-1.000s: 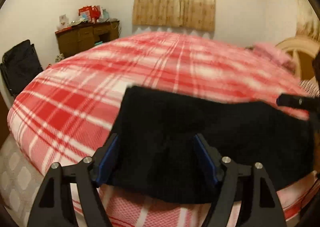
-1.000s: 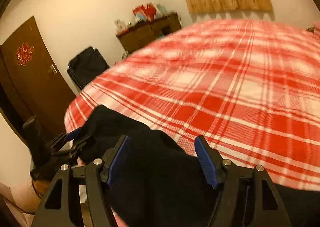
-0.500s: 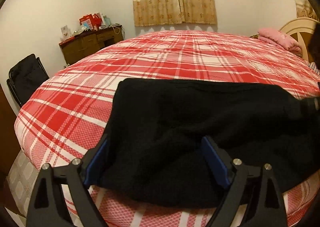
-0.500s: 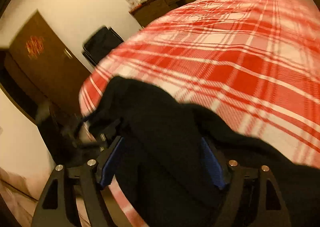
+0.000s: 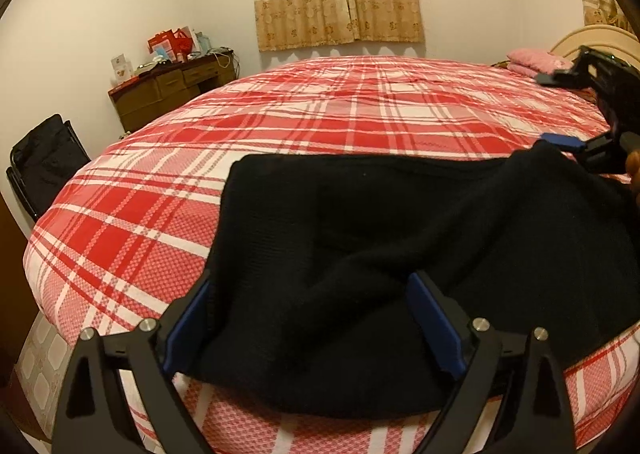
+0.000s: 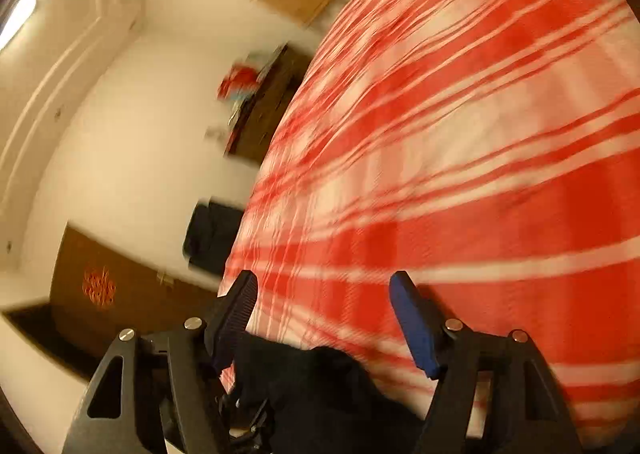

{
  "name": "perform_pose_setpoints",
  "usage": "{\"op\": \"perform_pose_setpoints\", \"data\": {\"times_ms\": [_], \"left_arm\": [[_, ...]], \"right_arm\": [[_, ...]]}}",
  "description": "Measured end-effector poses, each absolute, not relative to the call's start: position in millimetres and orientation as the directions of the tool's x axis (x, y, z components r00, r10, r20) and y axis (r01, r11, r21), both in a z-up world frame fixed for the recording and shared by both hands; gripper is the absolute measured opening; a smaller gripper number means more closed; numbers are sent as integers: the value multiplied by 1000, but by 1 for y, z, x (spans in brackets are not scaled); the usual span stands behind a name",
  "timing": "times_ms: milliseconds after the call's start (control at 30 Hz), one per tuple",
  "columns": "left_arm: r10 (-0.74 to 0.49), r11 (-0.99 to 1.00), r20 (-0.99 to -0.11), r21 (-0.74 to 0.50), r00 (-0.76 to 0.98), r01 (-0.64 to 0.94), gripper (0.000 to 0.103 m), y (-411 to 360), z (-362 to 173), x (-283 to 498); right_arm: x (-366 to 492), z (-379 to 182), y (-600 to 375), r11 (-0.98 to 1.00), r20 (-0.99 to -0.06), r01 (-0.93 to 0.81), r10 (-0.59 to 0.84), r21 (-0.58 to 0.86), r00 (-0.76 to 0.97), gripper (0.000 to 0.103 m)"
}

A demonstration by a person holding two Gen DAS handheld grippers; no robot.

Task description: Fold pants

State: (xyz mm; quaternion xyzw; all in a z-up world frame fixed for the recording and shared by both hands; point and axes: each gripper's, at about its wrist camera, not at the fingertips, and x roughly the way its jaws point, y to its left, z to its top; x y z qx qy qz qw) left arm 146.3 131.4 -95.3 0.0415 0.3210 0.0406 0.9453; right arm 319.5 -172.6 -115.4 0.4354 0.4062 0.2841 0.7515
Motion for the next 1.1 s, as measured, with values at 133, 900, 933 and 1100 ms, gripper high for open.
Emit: {"op": "perform_pose_setpoints", "data": {"times_ms": [133, 900, 933, 1100], "left_arm": [[108, 993, -581, 105, 807, -57, 97, 130, -97, 143], [136, 991, -628, 84, 767, -107, 99, 128, -91, 151], [135, 991, -629, 83, 766, -106, 99, 128, -91, 152], [133, 991, -628, 81, 767, -106, 99, 128, -91, 152]], "right_arm": [[283, -93, -186, 612, -491, -72, 694, 787, 527, 71], [291, -60, -431, 798, -870, 600, -254, 59, 423, 70], [288, -61, -430, 792, -870, 607, -255, 62, 421, 70], [283, -68, -439, 789, -875, 615, -291, 8, 386, 32]]}}
